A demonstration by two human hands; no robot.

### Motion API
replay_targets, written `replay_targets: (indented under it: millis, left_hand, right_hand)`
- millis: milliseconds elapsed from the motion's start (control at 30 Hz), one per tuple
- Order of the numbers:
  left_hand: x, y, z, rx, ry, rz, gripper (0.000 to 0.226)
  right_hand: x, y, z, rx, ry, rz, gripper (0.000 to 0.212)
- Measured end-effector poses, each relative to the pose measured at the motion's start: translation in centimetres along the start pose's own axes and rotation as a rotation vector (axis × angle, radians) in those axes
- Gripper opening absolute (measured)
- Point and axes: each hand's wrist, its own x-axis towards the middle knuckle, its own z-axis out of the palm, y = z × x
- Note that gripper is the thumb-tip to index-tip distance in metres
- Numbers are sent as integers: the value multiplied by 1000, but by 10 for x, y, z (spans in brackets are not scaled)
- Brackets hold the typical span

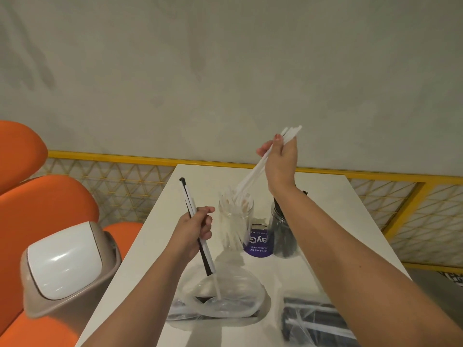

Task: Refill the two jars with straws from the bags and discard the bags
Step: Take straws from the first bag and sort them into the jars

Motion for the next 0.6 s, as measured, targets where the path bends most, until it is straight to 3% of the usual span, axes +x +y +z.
replay_targets:
  millis: [133, 267, 367, 600]
  left_hand:
    - [2, -1, -1, -100, 12, -14, 23]
    - [3, 1, -2, -150, 20, -10, 28]
    - [4, 3, -2, -174, 26, 6, 32]
    - [7, 2, -6, -174, 27, 11, 32]
  right_hand:
    - [-7, 23, 10, -144, -104, -110, 15]
    - [-16, 51, 15, -227, -219, -90, 13]
    - [-19, 56, 17, -195, -201, -52, 14]
    - [-11, 48, 21, -247, -201, -177, 23]
